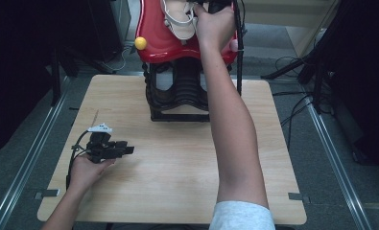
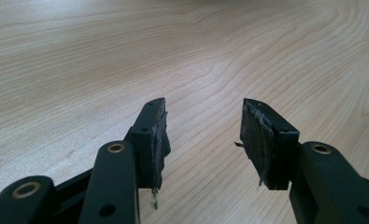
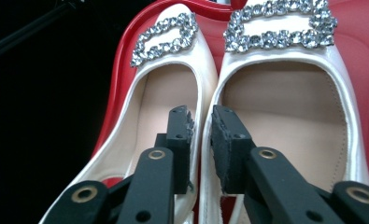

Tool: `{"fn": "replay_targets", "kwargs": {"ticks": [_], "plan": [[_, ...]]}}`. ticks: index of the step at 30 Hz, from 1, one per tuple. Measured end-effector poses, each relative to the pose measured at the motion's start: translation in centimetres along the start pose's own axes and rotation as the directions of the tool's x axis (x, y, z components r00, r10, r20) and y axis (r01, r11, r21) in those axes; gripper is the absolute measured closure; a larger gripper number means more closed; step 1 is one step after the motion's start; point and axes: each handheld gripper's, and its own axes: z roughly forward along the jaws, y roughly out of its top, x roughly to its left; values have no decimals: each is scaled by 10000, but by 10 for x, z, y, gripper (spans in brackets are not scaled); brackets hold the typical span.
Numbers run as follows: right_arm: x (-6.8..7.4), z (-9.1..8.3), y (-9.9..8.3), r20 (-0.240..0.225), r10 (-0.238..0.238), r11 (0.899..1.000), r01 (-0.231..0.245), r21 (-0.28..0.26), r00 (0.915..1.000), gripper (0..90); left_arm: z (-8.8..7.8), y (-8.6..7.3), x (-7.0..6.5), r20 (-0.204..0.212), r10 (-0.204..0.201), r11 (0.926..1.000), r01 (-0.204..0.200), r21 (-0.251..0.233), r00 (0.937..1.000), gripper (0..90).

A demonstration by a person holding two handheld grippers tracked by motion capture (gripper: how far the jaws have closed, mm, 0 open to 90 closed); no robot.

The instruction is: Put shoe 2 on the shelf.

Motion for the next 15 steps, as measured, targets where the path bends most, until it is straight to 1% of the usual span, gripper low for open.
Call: {"fn": "replay_targets", "kwargs": {"ticks": [4,6,10,12,15], "plan": [[1,-1,0,-59,13,10000,-13,42,10000,725,0,0,0,-7,-6,10000,6,-27,10000,510],[2,-2,0,-80,67,9999,-66,86,9999,721,-1,0,0,-5,-16,10000,16,-25,10000,510],[1,-4,1,-102,8,9998,-6,190,9999,716,-1,0,0,7,-20,10000,20,-15,10000,510],[1,-7,1,-132,-4,10000,5,92,9999,711,0,0,0,-17,11,10000,-11,-19,10000,510],[-1,-12,3,-232,70,9999,-68,98,9997,704,1,0,-1,-55,-11,10000,11,-24,10000,510]]}}
